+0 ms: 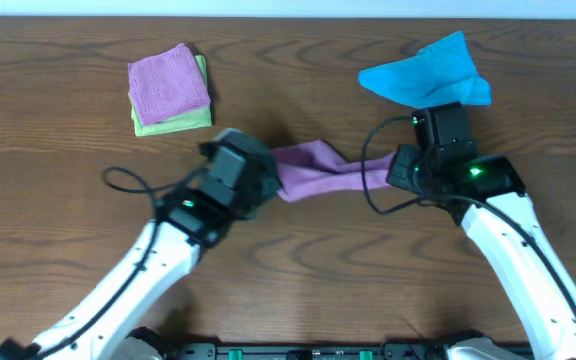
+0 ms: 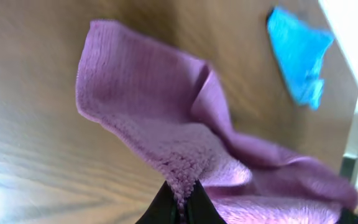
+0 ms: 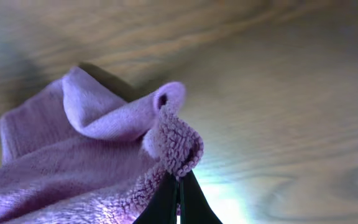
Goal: Fold the cloth
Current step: 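Lift and stretch the pink cloth between both grippers, shaking it out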
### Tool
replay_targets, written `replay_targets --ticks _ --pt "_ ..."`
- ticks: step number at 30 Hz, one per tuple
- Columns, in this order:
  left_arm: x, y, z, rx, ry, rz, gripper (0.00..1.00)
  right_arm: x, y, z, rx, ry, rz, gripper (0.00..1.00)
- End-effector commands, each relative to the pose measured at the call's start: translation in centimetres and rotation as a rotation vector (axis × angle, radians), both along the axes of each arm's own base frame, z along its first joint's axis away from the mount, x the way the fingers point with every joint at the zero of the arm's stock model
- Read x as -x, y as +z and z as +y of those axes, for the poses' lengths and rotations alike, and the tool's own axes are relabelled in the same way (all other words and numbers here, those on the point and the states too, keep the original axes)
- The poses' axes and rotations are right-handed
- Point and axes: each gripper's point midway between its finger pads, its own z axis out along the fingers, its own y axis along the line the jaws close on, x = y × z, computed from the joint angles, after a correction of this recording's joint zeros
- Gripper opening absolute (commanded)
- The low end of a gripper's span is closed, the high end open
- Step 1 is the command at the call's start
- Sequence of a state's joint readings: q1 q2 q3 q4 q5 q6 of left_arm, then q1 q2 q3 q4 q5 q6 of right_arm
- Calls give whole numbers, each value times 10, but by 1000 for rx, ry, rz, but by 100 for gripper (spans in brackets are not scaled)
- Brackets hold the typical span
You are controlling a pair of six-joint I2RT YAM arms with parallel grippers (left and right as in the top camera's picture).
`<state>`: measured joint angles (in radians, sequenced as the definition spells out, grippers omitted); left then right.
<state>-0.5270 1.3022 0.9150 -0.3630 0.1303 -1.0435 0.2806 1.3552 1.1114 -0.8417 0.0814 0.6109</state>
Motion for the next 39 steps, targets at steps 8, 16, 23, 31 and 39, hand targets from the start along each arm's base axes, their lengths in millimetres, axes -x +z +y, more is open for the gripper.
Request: replay_targets --ticks 8,16,23,31,39 --pt "-33 21 33 97 -25 -84 6 -50 37 19 21 -62 -290 2" --pt "-43 57 16 244 -91 -162 6 -24 35 42 -69 90 -206 1" --pt "-55 91 16 317 -88 -221 6 -44 58 24 -29 -23 -325 1" --pt "-55 128 29 169 -115 -261 6 -38 122 9 -4 -38 -501 2" --pt "-44 97 44 54 -100 -156 6 -7 112 -4 40 -33 -409 1"
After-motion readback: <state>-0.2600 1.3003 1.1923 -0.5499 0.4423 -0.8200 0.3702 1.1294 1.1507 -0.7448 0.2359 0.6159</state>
